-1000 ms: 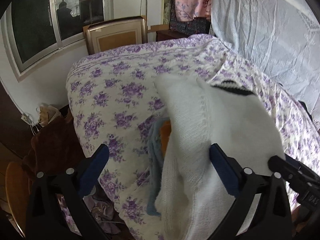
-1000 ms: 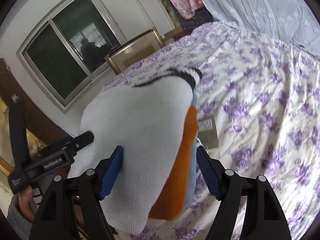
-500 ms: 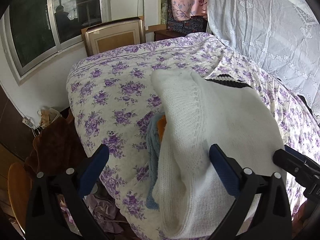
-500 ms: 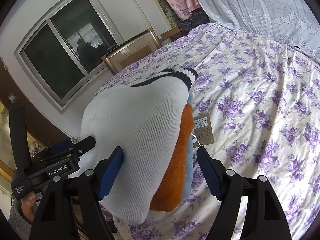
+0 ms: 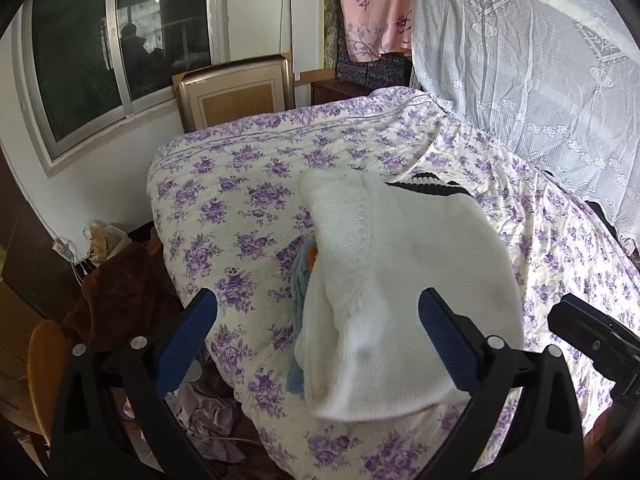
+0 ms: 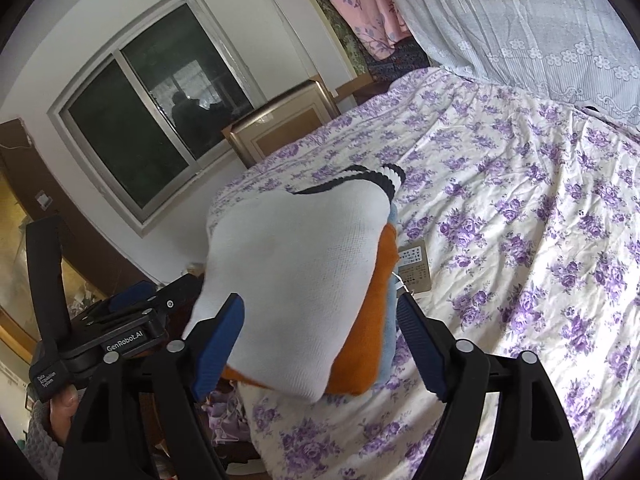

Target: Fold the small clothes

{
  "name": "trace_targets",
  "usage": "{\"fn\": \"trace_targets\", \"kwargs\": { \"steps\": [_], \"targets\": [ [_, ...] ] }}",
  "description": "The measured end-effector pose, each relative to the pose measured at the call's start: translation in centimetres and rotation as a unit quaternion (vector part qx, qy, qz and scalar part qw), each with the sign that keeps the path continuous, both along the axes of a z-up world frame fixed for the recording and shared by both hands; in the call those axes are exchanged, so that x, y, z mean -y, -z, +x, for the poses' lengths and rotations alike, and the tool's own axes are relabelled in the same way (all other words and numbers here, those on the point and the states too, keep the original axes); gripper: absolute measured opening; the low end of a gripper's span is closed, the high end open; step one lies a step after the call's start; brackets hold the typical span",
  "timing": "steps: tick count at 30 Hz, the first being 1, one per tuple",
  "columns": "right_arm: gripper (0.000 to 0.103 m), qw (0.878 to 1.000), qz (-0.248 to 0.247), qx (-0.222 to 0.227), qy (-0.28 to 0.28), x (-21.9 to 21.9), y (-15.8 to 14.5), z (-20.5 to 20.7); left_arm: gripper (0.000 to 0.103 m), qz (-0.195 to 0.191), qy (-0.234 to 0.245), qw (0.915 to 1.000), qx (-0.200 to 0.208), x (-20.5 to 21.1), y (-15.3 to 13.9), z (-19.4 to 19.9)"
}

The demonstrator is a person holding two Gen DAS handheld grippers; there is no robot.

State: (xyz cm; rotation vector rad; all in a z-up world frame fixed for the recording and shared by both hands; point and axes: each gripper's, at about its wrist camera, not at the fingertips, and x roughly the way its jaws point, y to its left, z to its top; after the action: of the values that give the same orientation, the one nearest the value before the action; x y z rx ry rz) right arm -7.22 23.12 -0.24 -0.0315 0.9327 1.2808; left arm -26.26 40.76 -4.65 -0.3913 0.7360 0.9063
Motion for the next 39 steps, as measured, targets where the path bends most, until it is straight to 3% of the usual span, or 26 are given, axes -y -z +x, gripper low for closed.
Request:
{"fn": "trace_targets", "kwargs": {
  "steps": [15,24,32,37,39],
  "targets": [
    [0.093,0.999,0.042,-0.003,-0.007,4.8,-2.7,-1.6,0.098,0.037,-0.03,0.9988,-0.011,6.4,-4.0,-2.3],
    [0.099,0.998,0.045,0.032,-0.005,7.2,-4.3,-3.4,0.098,0.059,-0.049,0.9968,-0.022,9.8,-5.5,-3.8],
    [0.1,0.995,0.057,0.082,0.016,9.2,-6.1,-4.9,0.098,0.046,-0.071,0.9961,-0.025,11.1,-6.0,-5.0],
    [0.1,0.996,0.07,0.058,0.007,10.4,-6.6,-4.1,0.098,0.011,-0.054,0.9984,0.015,11.6,-6.3,-6.5],
    [0.1,0.997,0.069,0.044,0.003,10.6,-6.8,-3.7,0.098,0.017,-0.065,0.9977,0.01,11.8,-6.3,-6.8]
  ]
}}
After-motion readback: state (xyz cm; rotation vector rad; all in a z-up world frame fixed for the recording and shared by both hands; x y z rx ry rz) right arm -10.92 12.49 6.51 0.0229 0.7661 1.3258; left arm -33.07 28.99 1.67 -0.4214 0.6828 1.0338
